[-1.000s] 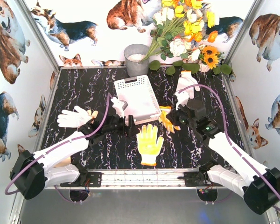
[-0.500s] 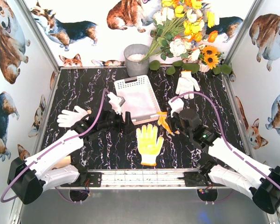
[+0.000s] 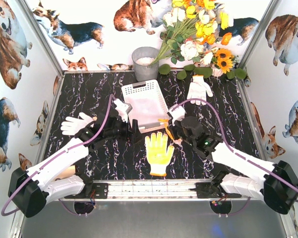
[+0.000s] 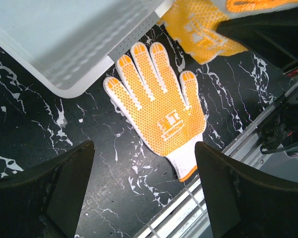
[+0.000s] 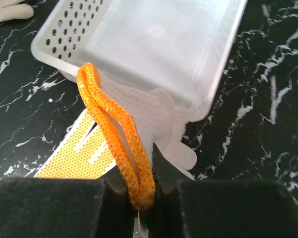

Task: Put the gloves into the storage basket
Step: Pair the glove with the glove.

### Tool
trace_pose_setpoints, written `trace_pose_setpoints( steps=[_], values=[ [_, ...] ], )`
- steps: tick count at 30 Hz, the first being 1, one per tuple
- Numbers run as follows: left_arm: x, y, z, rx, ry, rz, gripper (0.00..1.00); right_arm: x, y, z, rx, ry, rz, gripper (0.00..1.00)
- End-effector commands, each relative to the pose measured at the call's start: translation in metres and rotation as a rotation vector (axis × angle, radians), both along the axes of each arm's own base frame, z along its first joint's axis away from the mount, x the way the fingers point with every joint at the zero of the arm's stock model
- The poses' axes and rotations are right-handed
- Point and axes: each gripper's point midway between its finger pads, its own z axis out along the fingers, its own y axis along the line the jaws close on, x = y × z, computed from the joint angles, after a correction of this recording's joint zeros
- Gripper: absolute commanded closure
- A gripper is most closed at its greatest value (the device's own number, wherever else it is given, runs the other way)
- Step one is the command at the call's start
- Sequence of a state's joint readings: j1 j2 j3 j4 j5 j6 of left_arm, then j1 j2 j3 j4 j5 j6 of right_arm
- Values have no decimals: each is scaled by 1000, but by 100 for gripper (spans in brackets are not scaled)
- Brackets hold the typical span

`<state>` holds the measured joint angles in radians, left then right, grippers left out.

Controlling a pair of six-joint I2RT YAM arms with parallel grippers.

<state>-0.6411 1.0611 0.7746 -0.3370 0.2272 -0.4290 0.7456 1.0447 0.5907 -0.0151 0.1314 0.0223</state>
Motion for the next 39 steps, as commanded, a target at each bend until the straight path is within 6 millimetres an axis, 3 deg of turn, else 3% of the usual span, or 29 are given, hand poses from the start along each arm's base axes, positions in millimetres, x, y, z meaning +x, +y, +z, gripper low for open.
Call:
trace_pose_setpoints(
  steps=[1, 9, 23, 24, 26, 28, 32, 34, 36, 39],
  values=[
    [4, 3, 8, -4, -29, -3, 24, 5, 35, 23, 82, -87, 131, 100],
    [7, 7, 7, -16, -28, 12, 23, -14, 65, 0, 34, -30, 317, 100],
    [-5, 5, 5, -42, 12, -45, 23, -71, 77, -33, -43, 205, 466, 98],
    [-10, 7, -7, -31, 39, -49, 23, -75, 78, -35, -46, 220, 466, 98],
    [-14, 8, -11, -34, 54, -56, 23, -82, 77, -38, -40, 256, 461, 91],
    [-18, 7, -15, -42, 75, -61, 23, -87, 76, -36, -16, 284, 450, 78],
    [-28, 2, -26, -86, 130, -69, 23, -100, 75, -18, 69, 329, 436, 50],
    [-33, -1, -33, -102, 156, -67, 23, -109, 73, -4, 115, 354, 435, 42],
    [-38, -2, -38, -117, 175, -54, 24, -113, 69, 5, 163, 384, 391, 38],
    [-43, -6, -42, -157, 198, -27, 24, -103, 51, 10, 221, 400, 206, 38]
  ],
)
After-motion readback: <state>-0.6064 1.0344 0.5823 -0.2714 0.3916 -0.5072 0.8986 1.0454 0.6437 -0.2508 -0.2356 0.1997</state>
